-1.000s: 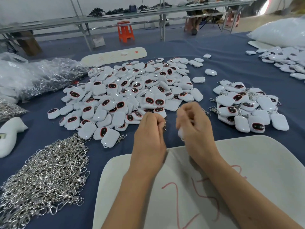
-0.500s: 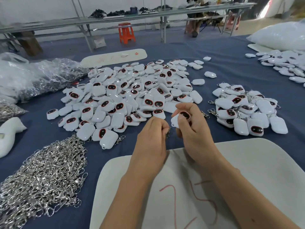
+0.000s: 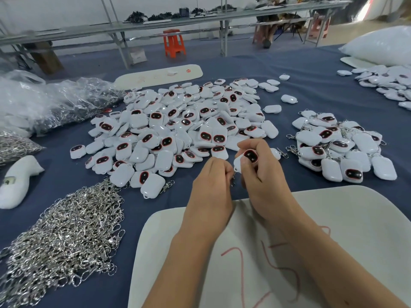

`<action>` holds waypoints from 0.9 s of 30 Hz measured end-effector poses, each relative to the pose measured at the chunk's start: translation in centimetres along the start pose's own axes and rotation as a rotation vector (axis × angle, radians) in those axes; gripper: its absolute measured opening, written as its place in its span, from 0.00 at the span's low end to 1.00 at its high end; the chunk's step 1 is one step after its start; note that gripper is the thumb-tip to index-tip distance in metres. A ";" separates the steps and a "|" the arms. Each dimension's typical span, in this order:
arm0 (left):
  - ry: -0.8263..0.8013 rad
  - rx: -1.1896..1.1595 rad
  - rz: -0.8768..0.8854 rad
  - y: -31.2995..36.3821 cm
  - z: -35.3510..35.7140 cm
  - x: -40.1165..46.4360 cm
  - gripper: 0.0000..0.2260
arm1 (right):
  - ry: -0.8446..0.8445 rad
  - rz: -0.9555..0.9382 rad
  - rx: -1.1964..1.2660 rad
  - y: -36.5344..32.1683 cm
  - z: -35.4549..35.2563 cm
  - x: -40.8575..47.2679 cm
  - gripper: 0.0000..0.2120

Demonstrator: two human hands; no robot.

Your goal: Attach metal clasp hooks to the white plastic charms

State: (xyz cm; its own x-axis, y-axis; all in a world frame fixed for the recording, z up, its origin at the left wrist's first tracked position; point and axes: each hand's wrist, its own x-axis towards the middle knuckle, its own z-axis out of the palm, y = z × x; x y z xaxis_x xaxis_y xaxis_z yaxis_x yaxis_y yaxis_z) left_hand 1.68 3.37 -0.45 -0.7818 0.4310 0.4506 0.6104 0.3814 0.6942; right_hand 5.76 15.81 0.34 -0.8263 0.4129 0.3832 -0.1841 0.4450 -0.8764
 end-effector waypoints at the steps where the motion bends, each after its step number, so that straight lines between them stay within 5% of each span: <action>1: 0.003 0.003 -0.006 0.1 0.0 -0.1 0.07 | 0.003 -0.029 -0.030 -0.2 0.0 -0.1 0.11; 9: 0.023 0.129 -0.131 0.2 1.1 -0.4 0.20 | 0.018 -0.056 -0.130 -0.5 0.8 -0.6 0.09; 16: 0.000 -0.181 -0.336 0.7 1.1 0.1 0.03 | 0.099 0.016 -0.001 -0.7 1.2 -0.7 0.06; 23: 0.066 -0.054 -0.128 -0.1 0.5 0.0 0.05 | 0.094 0.042 0.102 -0.9 1.6 -1.2 0.05; 27: 0.025 -0.177 -0.216 -0.5 0.2 0.2 0.09 | 0.094 0.025 0.162 -1.1 1.8 -1.3 0.06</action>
State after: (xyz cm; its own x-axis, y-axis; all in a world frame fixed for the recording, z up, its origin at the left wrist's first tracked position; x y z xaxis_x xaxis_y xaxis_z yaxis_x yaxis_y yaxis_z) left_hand 1.23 3.41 -0.77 -0.8954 0.3344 0.2939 0.3996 0.3125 0.8618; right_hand 6.02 13.37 0.27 -0.7797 0.4977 0.3799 -0.2542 0.3029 -0.9185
